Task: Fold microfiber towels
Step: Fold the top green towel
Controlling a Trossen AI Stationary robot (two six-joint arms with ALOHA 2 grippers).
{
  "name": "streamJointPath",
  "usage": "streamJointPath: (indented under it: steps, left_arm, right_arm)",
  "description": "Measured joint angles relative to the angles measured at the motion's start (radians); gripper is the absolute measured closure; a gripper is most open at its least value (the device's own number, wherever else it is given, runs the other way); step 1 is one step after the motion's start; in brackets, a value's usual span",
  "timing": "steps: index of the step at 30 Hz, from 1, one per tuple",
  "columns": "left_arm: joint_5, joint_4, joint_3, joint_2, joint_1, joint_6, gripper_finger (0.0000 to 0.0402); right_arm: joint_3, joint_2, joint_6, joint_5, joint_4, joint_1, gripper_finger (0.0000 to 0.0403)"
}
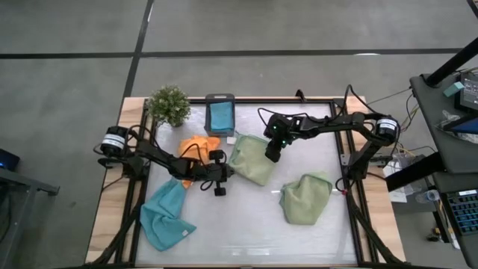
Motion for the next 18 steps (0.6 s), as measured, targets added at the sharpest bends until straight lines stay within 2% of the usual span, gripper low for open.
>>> streamJointPath:
  steps: [4, 9, 18]
  left_arm:
    - [-0.044, 0.006, 0.007, 0.041, 0.003, 0.016, 0.0398]
    - [-0.069, 0.018, 0.033, 0.083, 0.003, 0.016, 0.0398]
    - [-0.063, 0.011, 0.036, 0.025, -0.01, 0.052, 0.0398]
  right_arm:
    - [0.0, -0.001, 0.0, -0.003, 0.001, 0.0, 0.0366]
    - [-0.001, -0.001, 0.002, -0.009, 0.0, 0.0, 0.0369]
    - [-0.001, -0.001, 0.003, -0.01, 0.0, 0.001, 0.0369]
